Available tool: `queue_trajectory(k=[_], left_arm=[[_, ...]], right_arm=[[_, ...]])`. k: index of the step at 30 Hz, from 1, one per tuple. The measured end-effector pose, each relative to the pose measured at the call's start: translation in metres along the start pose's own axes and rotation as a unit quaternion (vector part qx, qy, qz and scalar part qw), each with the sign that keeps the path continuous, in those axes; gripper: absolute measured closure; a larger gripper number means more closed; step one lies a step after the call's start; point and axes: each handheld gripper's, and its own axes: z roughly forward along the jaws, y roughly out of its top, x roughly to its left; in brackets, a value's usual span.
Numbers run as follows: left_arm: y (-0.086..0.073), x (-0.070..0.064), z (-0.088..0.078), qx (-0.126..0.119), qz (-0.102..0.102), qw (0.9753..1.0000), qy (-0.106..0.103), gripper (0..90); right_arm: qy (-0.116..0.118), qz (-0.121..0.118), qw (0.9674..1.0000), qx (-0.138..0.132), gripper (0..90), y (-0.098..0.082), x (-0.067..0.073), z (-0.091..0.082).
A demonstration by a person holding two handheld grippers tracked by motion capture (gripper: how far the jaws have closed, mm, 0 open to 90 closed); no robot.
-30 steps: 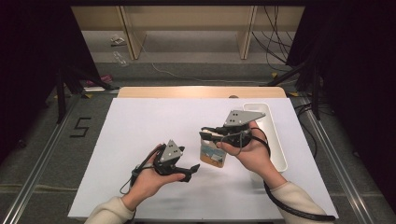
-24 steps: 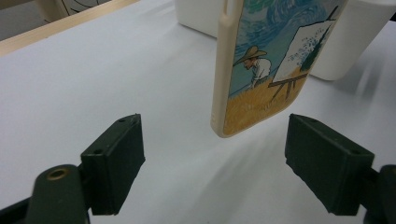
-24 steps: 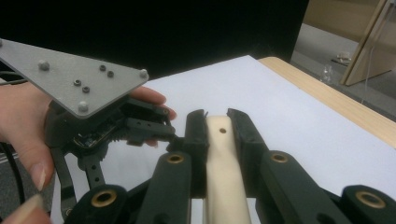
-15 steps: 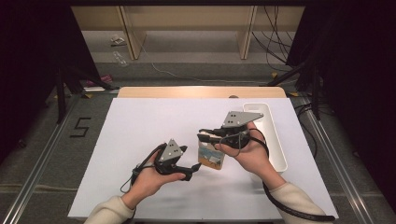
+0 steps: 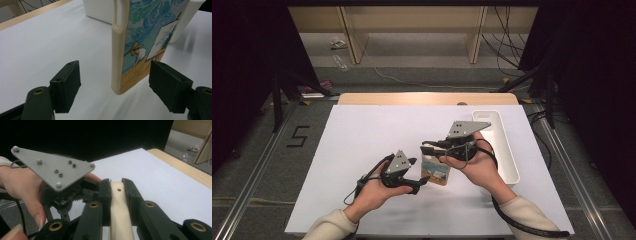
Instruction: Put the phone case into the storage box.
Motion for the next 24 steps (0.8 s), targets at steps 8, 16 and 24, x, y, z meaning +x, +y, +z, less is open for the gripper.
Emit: queue_trajectory(k=[8,16,24], left_arm=[[0.0012,0.0004,0.0036,0.004,0.009,0.9998,-0.018,27.6],[0.0006,-0.0008,0.0059,0.013,0.031,0.9988,-0.036,34.2],[-0.0004,-0.0016,0.0064,0.018,0.046,0.9978,-0.044,42.2]], right_arm=[[0.003,0.002,1.0000,0.002,79.5,-0.0004,-0.0002,0.0007],[0.008,0.008,0.9999,0.001,79.6,-0.0009,-0.0007,0.0011],[0.014,0.012,0.9998,0.003,79.6,-0.0017,0.0004,0.0030]])
